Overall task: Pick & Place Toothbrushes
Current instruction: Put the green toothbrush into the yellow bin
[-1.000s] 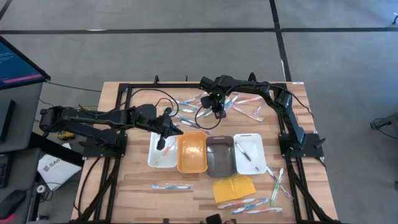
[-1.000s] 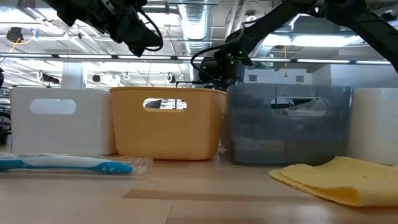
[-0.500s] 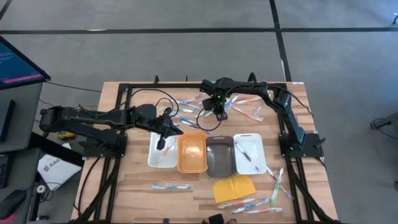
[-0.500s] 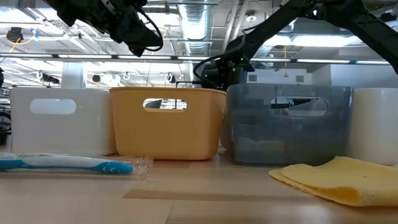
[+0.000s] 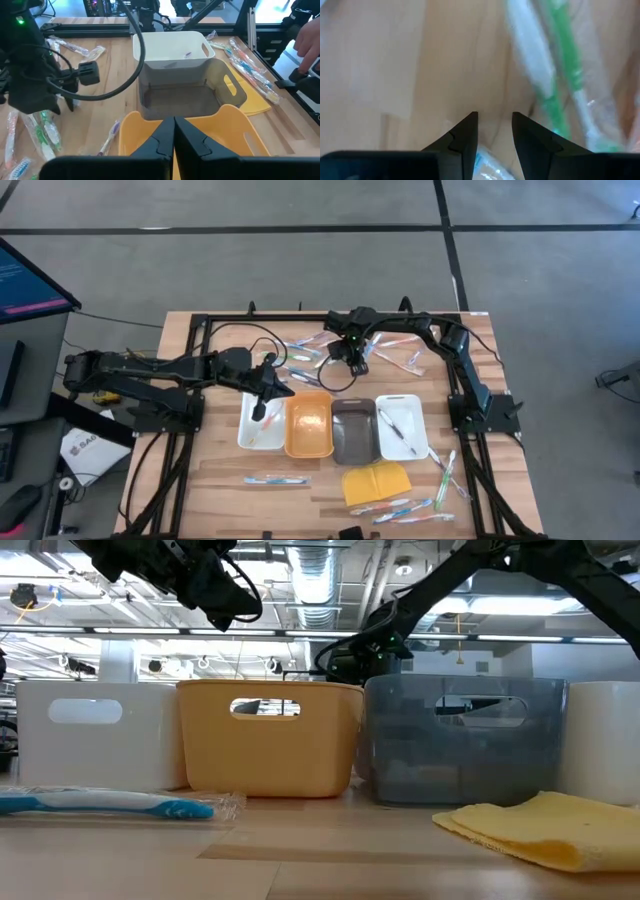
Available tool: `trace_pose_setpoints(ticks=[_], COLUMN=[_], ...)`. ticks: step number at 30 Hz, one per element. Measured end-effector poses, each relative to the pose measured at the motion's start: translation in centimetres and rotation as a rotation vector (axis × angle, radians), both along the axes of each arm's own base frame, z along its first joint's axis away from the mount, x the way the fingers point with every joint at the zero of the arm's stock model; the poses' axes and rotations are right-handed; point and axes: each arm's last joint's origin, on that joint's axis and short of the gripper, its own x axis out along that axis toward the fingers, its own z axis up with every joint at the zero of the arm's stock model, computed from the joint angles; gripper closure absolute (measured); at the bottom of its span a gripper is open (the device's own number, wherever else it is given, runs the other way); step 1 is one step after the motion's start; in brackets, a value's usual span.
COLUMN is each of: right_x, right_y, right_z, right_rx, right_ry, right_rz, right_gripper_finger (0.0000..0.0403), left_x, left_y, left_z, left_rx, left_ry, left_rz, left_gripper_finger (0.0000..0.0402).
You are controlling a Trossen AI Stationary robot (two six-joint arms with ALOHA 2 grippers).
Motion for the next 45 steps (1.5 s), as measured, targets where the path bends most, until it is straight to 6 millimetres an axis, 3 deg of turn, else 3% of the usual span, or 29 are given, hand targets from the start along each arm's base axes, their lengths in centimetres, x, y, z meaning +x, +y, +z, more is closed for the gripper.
trace_pose_setpoints(ticks=[12,22,40,45], right_x=[0.3,-0.2,-0.9,-1.0], right_y=[-1.7,-3.2,-2.4,-2.3], right_z=[1.5,1.1,-1.0,-1.1], right_rx=[-0.061,-0.077,-0.061,-0.053], right_ry=[-0.053,-0.079,-0.061,-0.05], right_rz=[-0.033,-0.049,-0.049,-0.072], right_gripper_finger=[0.0288,0.0288,0.0288,0.0318], left_x=[0.0,0.0,0.0,0.0], left_y=[0.0,0.0,0.0,0.0], left_z=[0.0,0.0,0.0,0.0], left_rx=[0.001,0.001,0.0,-0.006], left_ry=[-0.001,-0.001,0.0,0.0], left_rz=[0.0,-0.001,-0.001,0.002], left_gripper_finger=[0.04,0.04,0.04,0.04])
